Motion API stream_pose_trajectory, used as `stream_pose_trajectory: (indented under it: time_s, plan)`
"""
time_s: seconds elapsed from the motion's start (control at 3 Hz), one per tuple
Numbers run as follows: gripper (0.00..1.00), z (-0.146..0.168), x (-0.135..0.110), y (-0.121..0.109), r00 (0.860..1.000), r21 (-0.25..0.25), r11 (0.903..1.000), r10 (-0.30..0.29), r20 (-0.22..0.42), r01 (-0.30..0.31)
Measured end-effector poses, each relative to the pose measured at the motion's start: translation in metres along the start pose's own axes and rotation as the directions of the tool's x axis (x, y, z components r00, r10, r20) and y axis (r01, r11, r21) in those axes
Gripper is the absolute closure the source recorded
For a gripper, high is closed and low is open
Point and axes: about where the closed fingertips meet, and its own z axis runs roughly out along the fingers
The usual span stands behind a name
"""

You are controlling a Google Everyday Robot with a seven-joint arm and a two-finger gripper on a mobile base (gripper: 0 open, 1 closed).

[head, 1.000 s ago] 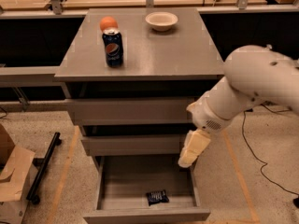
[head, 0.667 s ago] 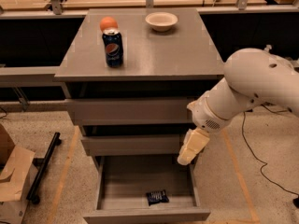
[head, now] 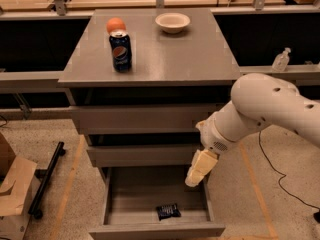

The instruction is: Pick rxbar blueberry from bottom drawer and place on counter

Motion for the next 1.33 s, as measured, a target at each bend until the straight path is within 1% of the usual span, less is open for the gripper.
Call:
stream_pose_trajectory:
  time_s: [0.33, 0.67, 1.0, 1.33]
  plan:
    - [0.0, 0.05, 0.007, -0.01, 0.999, 0.027, 0.9995, 0.012, 0.051, -0.014]
    - [0.0, 0.105, 0.022, -0.027, 0.997, 0.03, 0.999, 0.03, 0.07, -0.032]
    - [0.0, 0.105, 0.022, -0.027, 0.997, 0.029, 0.999, 0.031, 0.07, -0.033]
    - [0.0, 0.115, 0.027, -0.025, 0.997, 0.024, 0.9981, 0.055, 0.054, -0.056]
